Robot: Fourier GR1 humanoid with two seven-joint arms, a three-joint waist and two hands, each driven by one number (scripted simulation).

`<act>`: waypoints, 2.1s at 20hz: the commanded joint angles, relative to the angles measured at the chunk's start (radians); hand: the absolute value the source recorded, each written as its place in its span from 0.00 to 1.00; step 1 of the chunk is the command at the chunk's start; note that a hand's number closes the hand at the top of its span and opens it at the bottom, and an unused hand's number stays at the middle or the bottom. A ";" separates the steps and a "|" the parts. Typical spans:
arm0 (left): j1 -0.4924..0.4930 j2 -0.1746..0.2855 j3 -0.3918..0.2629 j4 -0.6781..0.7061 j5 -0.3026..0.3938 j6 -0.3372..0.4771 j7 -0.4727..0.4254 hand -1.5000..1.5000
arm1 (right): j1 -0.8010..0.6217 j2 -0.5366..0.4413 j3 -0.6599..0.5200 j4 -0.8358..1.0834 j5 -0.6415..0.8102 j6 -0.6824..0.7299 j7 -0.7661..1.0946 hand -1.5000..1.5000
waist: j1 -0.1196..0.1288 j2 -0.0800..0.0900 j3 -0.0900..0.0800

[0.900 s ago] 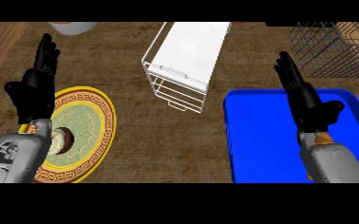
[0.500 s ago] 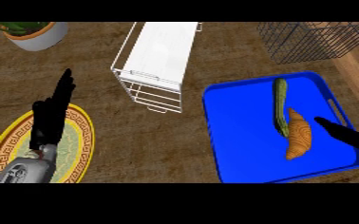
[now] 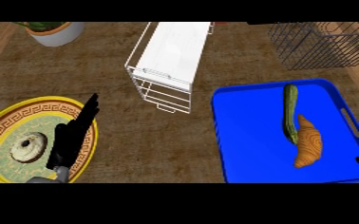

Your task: Pick the croissant from the tray and place it in the tiered shelf

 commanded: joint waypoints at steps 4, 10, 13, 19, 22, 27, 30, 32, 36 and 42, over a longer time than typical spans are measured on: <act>0.022 0.017 -0.004 0.002 0.015 -0.082 -0.043 0.50 | 0.201 -0.043 0.129 -0.382 0.169 0.058 0.311 0.00 | 0.061 0.009 0.001; -0.027 -0.019 -0.058 0.018 -0.024 -0.073 -0.020 0.50 | 0.193 -0.238 0.161 -0.305 0.324 0.262 0.687 0.00 | 0.107 0.035 -0.006; -0.057 -0.007 -0.045 0.017 -0.025 -0.080 -0.019 0.50 | 0.186 -0.327 0.150 -0.287 0.406 0.369 0.860 0.00 | 0.131 0.043 -0.007; -0.084 -0.043 -0.067 0.045 -0.038 -0.078 -0.009 0.50 | 0.022 -0.386 0.223 -0.317 0.503 0.586 1.185 0.00 | 0.157 0.039 -0.002; -0.077 -0.043 -0.066 0.029 -0.042 -0.070 0.010 0.50 | -0.101 -0.345 0.286 -0.269 0.502 0.660 1.254 0.00 | 0.156 0.028 0.002; -0.100 -0.039 -0.048 0.047 -0.031 -0.089 0.006 0.50 | -0.248 -0.218 0.354 -0.142 0.506 0.698 1.286 0.00 | 0.154 0.027 0.002; -0.085 -0.035 -0.043 0.062 -0.031 -0.093 -0.006 0.50 | -0.294 -0.192 0.326 -0.066 0.498 0.757 1.287 0.00 | 0.138 0.024 0.001; -0.069 -0.021 -0.027 0.038 -0.022 -0.094 -0.010 0.50 | -0.322 -0.124 0.342 -0.016 0.554 0.745 1.287 0.00 | 0.140 0.021 0.001; -0.076 -0.021 -0.022 0.053 -0.018 -0.107 0.001 0.50 | -0.412 -0.048 0.323 0.061 0.612 0.798 1.287 0.00 | 0.117 0.018 0.001; -0.065 -0.046 -0.030 0.017 -0.024 -0.080 0.034 0.50 | -0.438 0.026 0.296 0.136 0.774 0.847 1.287 0.00 | 0.094 0.010 0.003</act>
